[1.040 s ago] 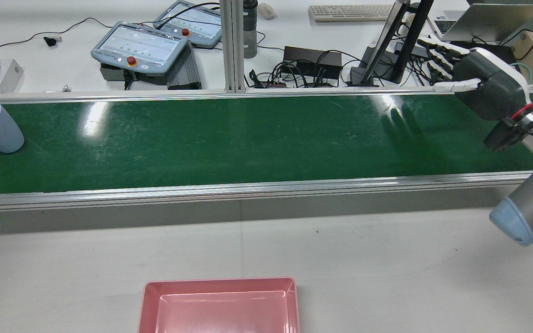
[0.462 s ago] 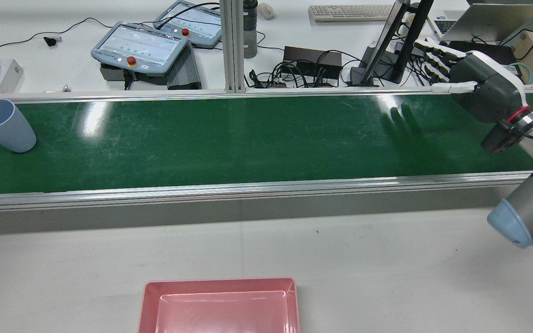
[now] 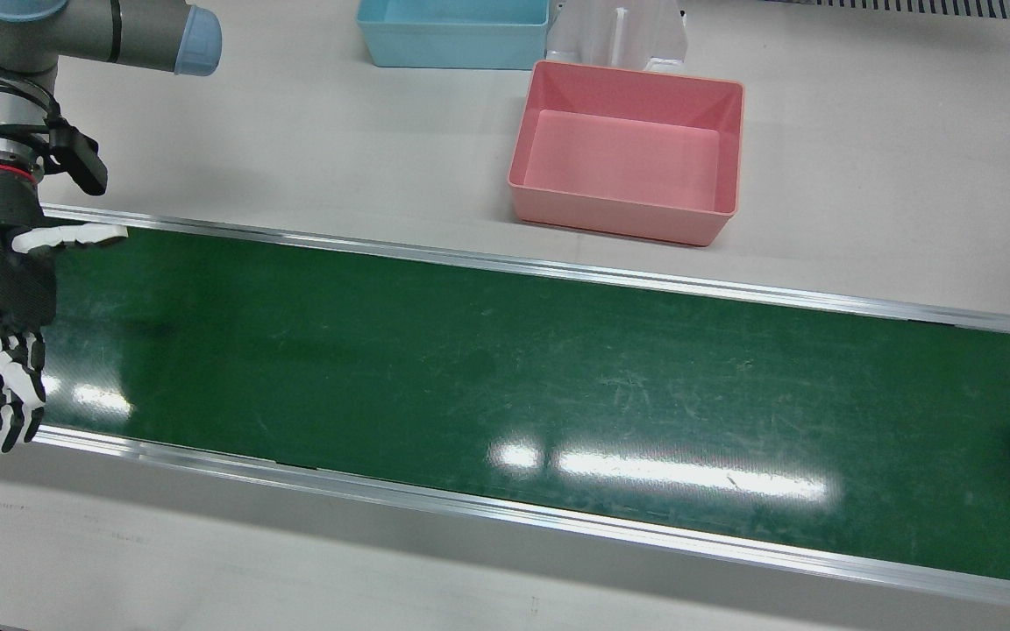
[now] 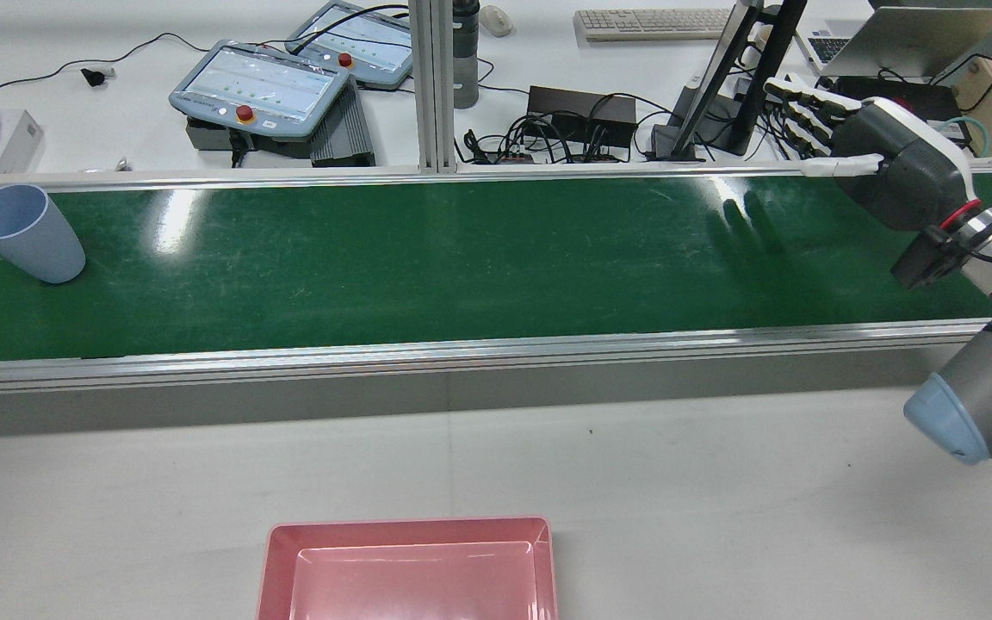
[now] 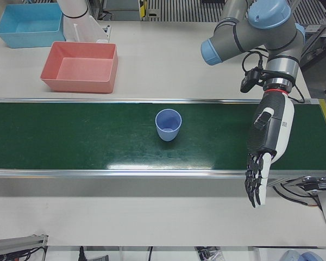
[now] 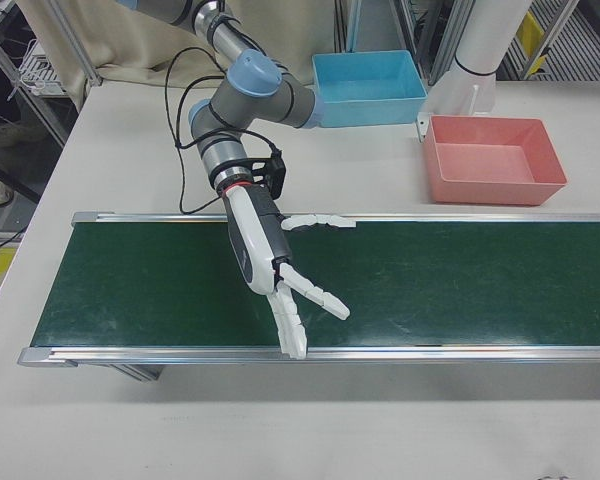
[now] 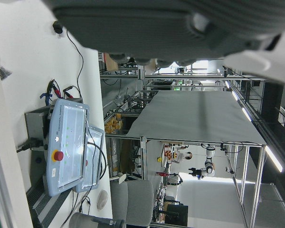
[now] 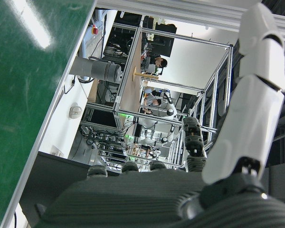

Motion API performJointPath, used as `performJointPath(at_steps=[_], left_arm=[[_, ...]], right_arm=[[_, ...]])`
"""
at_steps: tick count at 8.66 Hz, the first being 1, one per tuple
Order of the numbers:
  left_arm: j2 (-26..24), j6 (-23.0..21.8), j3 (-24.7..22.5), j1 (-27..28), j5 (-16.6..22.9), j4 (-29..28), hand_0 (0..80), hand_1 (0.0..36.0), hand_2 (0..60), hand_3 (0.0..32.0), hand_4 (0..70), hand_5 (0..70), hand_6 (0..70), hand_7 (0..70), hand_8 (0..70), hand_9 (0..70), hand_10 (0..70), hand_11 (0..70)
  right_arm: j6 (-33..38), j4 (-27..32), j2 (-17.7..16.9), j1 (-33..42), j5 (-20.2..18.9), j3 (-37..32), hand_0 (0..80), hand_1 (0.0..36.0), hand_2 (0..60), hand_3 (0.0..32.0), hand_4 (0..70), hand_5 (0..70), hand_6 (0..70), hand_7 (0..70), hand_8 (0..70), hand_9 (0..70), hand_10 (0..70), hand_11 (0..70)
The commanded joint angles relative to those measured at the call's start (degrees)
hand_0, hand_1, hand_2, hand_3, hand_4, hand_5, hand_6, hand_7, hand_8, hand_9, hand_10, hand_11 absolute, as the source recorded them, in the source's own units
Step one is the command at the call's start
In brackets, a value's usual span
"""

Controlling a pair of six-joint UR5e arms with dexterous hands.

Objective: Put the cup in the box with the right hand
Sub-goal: 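Track the approaching light blue cup with the open right hand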

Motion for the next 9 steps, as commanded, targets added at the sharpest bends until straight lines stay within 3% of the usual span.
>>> performJointPath(at_steps=[1,2,3,4,5,6,7,8,9], left_arm=[[0.0,0.0,0.0,0.0,0.0,0.0,0.0,0.0,0.0,0.0,0.0,0.0,0.0,0.0,0.0,0.0,0.0,0.0],[0.0,0.0,0.0,0.0,0.0,-0.1,0.0,0.0,0.0,0.0,0.0,0.0,0.0,0.0,0.0,0.0,0.0,0.0],[0.0,0.0,0.0,0.1,0.0,0.0,0.0,0.0,0.0,0.0,0.0,0.0,0.0,0.0,0.0,0.0,0.0,0.0],[0.0,0.1,0.0,0.0,0.0,0.0,0.0,0.0,0.0,0.0,0.0,0.0,0.0,0.0,0.0,0.0,0.0,0.0],[0.0,0.0,0.0,0.1,0.0,0.0,0.0,0.0,0.0,0.0,0.0,0.0,0.0,0.0,0.0,0.0,0.0,0.0],[0.0,0.0,0.0,0.1,0.0,0.0,0.0,0.0,0.0,0.0,0.0,0.0,0.0,0.0,0.0,0.0,0.0,0.0],[0.0,0.0,0.0,0.0,0.0,0.0,0.0,0.0,0.0,0.0,0.0,0.0,0.0,0.0,0.0,0.0,0.0,0.0],[0.0,0.0,0.0,0.0,0.0,0.0,0.0,0.0,0.0,0.0,0.0,0.0,0.0,0.0,0.0,0.0,0.0,0.0],[0.0,0.0,0.0,0.1,0.0,0.0,0.0,0.0,0.0,0.0,0.0,0.0,0.0,0.0,0.0,0.0,0.0,0.0]], right_arm=[[-0.5,0.1,0.3,-0.4,-0.2,0.9,52.7,17.2,6.8,0.0,1.9,5.5,2.1,0.5,0.0,1.9,0.0,0.0],[-1.3,0.1,0.2,-0.4,-0.2,1.1,55.1,18.2,6.0,0.0,4.0,6.2,2.2,0.1,0.0,1.6,0.0,0.0],[-1.9,0.0,0.2,-0.5,-0.5,1.0,54.0,20.9,11.9,0.0,2.5,6.3,2.0,0.0,0.0,1.4,0.0,0.0],[-2.0,0.0,0.1,-0.5,-0.6,1.0,56.9,18.3,2.5,0.0,2.3,6.7,1.3,0.0,0.0,0.1,0.0,0.0],[-2.0,-0.1,0.2,-0.5,-0.5,1.0,52.5,27.7,28.6,0.0,0.0,7.2,0.6,0.0,0.0,0.0,0.0,0.0],[-1.9,-0.1,0.2,-0.5,-0.2,1.0,57.1,36.0,55.6,0.0,0.0,9.7,1.2,0.0,0.0,0.0,0.0,0.8],[-2.0,-0.2,0.2,-0.5,-0.1,0.9,80.0,36.0,60.0,0.0,0.0,13.8,2.7,0.0,0.0,0.6,0.0,4.4],[-2.0,-0.2,0.2,-0.4,-0.1,0.9,80.0,36.0,43.4,0.0,0.0,12.7,2.2,0.0,0.0,0.1,0.0,3.1],[-2.0,-0.2,0.2,-0.4,0.0,0.8,79.5,35.4,21.1,0.0,0.0,11.4,1.7,0.0,0.0,0.0,0.0,1.6]])
